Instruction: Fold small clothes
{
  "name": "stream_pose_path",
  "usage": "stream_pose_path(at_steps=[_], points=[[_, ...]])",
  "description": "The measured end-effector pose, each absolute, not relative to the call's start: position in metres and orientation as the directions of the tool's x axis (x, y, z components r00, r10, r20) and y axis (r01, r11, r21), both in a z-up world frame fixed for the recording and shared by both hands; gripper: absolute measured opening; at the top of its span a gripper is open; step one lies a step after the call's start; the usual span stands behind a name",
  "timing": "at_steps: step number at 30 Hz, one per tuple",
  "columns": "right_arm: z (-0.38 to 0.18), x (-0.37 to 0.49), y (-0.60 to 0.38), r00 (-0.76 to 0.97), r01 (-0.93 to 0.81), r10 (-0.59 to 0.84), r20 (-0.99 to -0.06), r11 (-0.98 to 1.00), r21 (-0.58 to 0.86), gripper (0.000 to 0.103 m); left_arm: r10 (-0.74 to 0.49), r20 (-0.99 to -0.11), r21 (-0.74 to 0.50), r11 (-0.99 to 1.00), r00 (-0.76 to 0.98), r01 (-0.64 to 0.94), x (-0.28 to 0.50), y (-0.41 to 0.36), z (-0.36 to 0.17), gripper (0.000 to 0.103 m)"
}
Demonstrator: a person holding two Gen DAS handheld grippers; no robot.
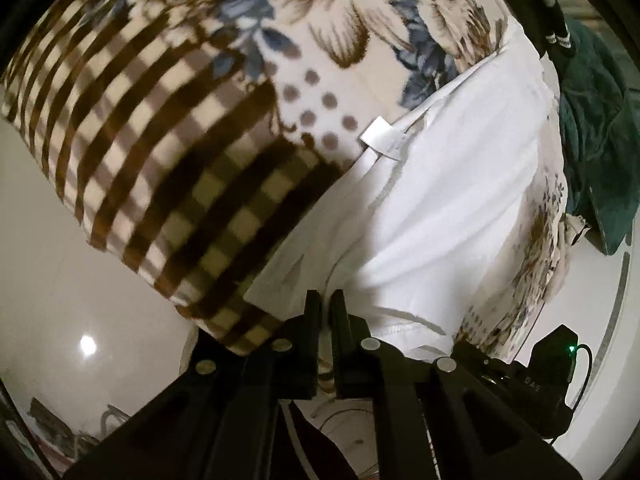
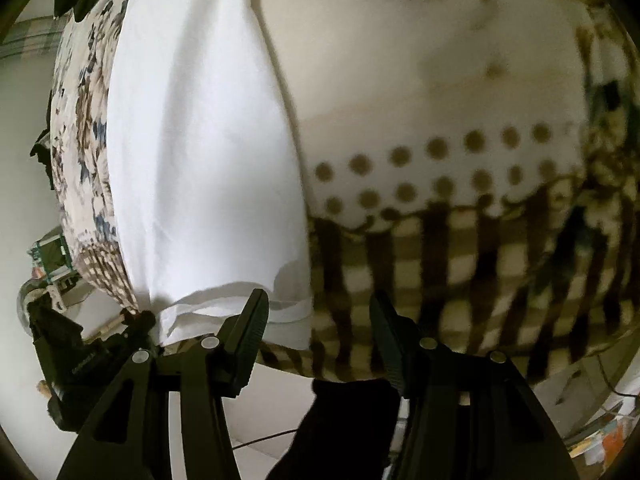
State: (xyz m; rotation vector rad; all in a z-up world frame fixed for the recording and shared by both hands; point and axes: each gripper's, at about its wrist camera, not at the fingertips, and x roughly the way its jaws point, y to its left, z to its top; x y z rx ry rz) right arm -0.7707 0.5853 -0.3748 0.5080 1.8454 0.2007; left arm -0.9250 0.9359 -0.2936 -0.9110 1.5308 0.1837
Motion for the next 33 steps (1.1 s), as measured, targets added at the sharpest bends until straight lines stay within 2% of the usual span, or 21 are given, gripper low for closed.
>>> stream_pose_path(at_steps=[4, 7, 8, 10, 13, 17, 18, 20, 22, 25, 26, 27, 28, 33], points=[[-0.397, -0.773, 0.588, -0.245, 0.371, 0.548, -0.8, 0.815, 0.445, 0.055, -0.409, -0.91, -0.367, 0.716, 0.069, -0.594, -0.922, 0.928, -0.297, 0.003], [-0.418, -0.781, 0.595, -0.315, 0.385, 0.524, -0.791, 0.832, 0.398, 0.053, -0.398, -0.916, -0.353, 0.749, 0.044, -0.561, -0.93, 0.927, -0.301, 0.004], [-0.421, -0.787, 0.598, -0.342, 0.367, 0.51, -0.789, 0.845, 0.388, 0.051, -0.401, -0.916, -0.351, 0.756, 0.033, -0.553, -0.929, 0.917, -0.303, 0.004], [-0.422, -0.797, 0.603, -0.387, 0.305, 0.462, -0.798, 0.881, 0.362, 0.039, -0.407, -0.913, -0.338, 0.767, -0.007, -0.545, -0.938, 0.916, -0.309, 0.004], [-0.414, -0.81, 0.602, -0.416, 0.242, 0.433, -0.8, 0.9, 0.362, 0.039, -0.433, -0.899, -0.323, 0.758, -0.067, -0.567, -0.954, 0.917, -0.317, 0.005], [-0.377, -0.8, 0.59, -0.337, 0.181, 0.443, -0.831, 0.896, 0.405, 0.039, -0.491, -0.871, -0.389, 0.682, 0.007, -0.619, -0.971, 0.948, -0.305, 0.006], [-0.369, -0.795, 0.587, -0.308, 0.186, 0.463, -0.831, 0.886, 0.425, 0.039, -0.498, -0.866, -0.406, 0.663, 0.034, -0.629, -0.969, 0.955, -0.302, 0.009], [-0.364, -0.786, 0.579, -0.269, 0.219, 0.497, -0.825, 0.866, 0.45, 0.041, -0.514, -0.854, -0.44, 0.63, 0.081, -0.64, -0.962, 0.96, -0.301, 0.032], [-0.371, -0.78, 0.576, -0.264, 0.245, 0.51, -0.819, 0.856, 0.454, 0.041, -0.511, -0.853, -0.453, 0.621, 0.108, -0.64, -0.946, 0.957, -0.306, 0.044], [-0.393, -0.778, 0.58, -0.281, 0.288, 0.504, -0.816, 0.856, 0.429, 0.041, -0.454, -0.888, -0.403, 0.69, 0.074, -0.602, -0.922, 0.94, -0.316, 0.043], [-0.4, -0.782, 0.581, -0.293, 0.304, 0.493, -0.819, 0.86, 0.409, 0.04, -0.41, -0.91, -0.365, 0.724, 0.06, -0.585, -0.915, 0.928, -0.317, 0.034], [-0.403, -0.785, 0.581, -0.295, 0.309, 0.488, -0.821, 0.862, 0.401, 0.029, -0.387, -0.92, -0.353, 0.744, 0.065, -0.567, -0.912, 0.922, -0.315, 0.023], [-0.405, -0.794, 0.582, -0.302, 0.306, 0.477, -0.826, 0.869, 0.39, 0.012, -0.372, -0.926, -0.344, 0.767, 0.061, -0.542, -0.91, 0.918, -0.314, 0.01], [-0.401, -0.824, 0.583, -0.325, 0.273, 0.461, -0.826, 0.882, 0.385, 0.01, -0.351, -0.935, -0.327, 0.793, 0.055, -0.515, -0.919, 0.907, -0.307, 0.007]])
